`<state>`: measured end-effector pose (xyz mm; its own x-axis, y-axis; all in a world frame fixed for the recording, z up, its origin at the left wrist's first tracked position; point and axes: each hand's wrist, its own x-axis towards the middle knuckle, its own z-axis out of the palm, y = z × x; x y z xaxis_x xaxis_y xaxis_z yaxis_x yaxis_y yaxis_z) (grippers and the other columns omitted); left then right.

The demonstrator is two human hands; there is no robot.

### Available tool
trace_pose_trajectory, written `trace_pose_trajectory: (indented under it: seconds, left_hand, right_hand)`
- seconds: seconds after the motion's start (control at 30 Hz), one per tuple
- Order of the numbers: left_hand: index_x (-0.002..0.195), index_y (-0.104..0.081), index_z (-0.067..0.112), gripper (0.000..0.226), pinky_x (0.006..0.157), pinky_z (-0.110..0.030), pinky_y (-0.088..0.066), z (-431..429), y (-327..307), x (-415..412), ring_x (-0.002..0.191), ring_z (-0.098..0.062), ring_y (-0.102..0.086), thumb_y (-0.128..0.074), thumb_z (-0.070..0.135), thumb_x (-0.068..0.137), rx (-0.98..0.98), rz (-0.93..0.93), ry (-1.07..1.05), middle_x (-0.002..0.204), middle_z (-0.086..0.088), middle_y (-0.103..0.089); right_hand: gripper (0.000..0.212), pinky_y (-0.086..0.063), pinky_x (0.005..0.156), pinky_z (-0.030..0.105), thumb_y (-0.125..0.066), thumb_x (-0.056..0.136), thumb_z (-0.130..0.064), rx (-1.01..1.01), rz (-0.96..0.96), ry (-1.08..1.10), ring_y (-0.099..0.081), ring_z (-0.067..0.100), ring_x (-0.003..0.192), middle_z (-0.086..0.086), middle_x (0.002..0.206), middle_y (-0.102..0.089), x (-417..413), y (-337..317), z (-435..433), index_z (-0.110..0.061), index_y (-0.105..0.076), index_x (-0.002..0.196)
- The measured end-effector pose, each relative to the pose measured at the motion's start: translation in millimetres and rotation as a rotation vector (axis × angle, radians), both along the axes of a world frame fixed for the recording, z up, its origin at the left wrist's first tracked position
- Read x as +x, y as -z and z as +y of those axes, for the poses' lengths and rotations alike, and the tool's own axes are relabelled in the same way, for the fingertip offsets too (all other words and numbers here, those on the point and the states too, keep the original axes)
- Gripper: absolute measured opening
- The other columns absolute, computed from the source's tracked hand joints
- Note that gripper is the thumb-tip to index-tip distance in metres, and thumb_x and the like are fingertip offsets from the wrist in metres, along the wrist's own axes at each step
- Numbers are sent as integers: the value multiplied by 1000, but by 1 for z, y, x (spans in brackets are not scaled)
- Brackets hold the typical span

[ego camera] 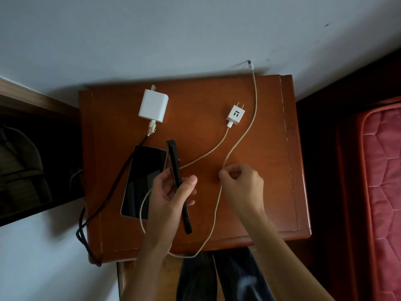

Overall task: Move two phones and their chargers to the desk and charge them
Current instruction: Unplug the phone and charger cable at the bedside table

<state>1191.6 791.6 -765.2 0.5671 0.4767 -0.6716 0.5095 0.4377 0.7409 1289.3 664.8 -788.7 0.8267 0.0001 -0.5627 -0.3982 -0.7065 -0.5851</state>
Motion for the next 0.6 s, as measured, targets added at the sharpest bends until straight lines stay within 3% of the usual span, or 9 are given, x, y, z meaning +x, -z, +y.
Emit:
trace_pose_trajectory:
  seconds: [0.1,0.17,0.27,0.43,0.6]
  left_hand:
    - [128,-57,13,78,68,-26,-58,6,-1,-2,90,-18,-73,-78,53,64,-13,-5,-5,95,9,-73]
    - [128,-56,13,79,68,-25,-57,10,-3,-2,90,-17,-73,-78,53,64,-14,-8,-3,95,8,-73]
    - [126,-58,14,76,68,-26,-57,16,-4,-5,91,-19,-73,-77,54,64,-4,-1,-8,96,7,-74]
    - [127,-57,12,79,69,-28,-56,23,-8,-12,90,-20,-73,-78,54,63,-11,-8,-31,97,5,-73]
    - [127,-57,9,80,70,-28,-57,32,-33,-15,90,-19,-71,-78,54,65,-27,-13,-31,96,6,-72]
  right_hand:
    - [8,-55,56,17,-65,83,-26,70,88,91,-70,8,63,-3,65,-73,6,-2,23,-19,-68,87]
    - [24,-61,62,30,-66,87,-34,64,136,95,-71,11,57,-2,57,-72,9,-4,37,-15,-72,75]
    - [42,-62,64,37,-65,89,-45,21,183,93,-71,14,54,0,53,-70,13,-4,57,-12,-71,64]
    - [25,-63,68,43,-62,85,-22,-8,236,123,-73,22,61,4,59,-72,20,-6,75,-8,-69,66]
    - [30,-62,63,35,-60,79,-33,36,250,149,-73,18,57,2,54,-71,17,-31,66,-9,-68,62]
